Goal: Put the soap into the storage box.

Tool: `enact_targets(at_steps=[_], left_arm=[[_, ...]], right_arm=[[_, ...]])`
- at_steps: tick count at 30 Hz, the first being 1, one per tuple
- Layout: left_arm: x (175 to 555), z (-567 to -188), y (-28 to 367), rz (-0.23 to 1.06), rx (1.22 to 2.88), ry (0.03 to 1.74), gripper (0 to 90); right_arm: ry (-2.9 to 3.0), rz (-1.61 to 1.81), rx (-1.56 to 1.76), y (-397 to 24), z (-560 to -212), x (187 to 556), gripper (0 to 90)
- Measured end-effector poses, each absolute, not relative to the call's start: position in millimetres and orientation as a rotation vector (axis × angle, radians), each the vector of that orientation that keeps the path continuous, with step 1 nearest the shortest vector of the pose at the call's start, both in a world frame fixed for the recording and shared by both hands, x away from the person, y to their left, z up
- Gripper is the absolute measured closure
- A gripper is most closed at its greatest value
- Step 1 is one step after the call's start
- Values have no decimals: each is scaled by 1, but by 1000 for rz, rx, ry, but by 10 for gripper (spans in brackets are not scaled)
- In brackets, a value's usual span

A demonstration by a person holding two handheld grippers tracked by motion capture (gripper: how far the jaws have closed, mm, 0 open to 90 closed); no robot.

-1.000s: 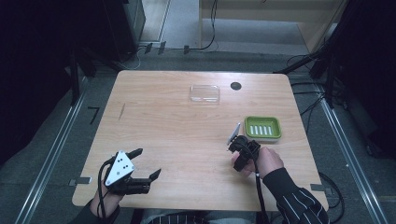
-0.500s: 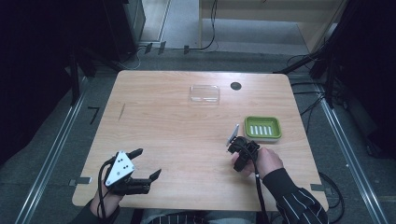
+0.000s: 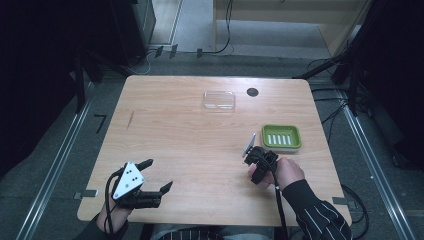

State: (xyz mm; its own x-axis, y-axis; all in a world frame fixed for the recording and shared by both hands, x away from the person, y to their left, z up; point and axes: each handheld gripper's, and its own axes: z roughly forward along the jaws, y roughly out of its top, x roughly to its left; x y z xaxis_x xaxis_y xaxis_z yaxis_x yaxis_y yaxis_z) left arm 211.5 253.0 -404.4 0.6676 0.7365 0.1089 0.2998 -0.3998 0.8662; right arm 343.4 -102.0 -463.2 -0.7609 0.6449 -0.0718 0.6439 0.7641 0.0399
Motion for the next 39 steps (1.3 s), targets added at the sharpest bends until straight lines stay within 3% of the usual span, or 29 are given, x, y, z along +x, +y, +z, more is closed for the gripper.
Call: enact_targets(at_steps=[39], left_arm=[[212, -404, 253, 614, 1983, 806, 140]], right_arm=[[2886, 41, 876, -123, -435, 353, 380]])
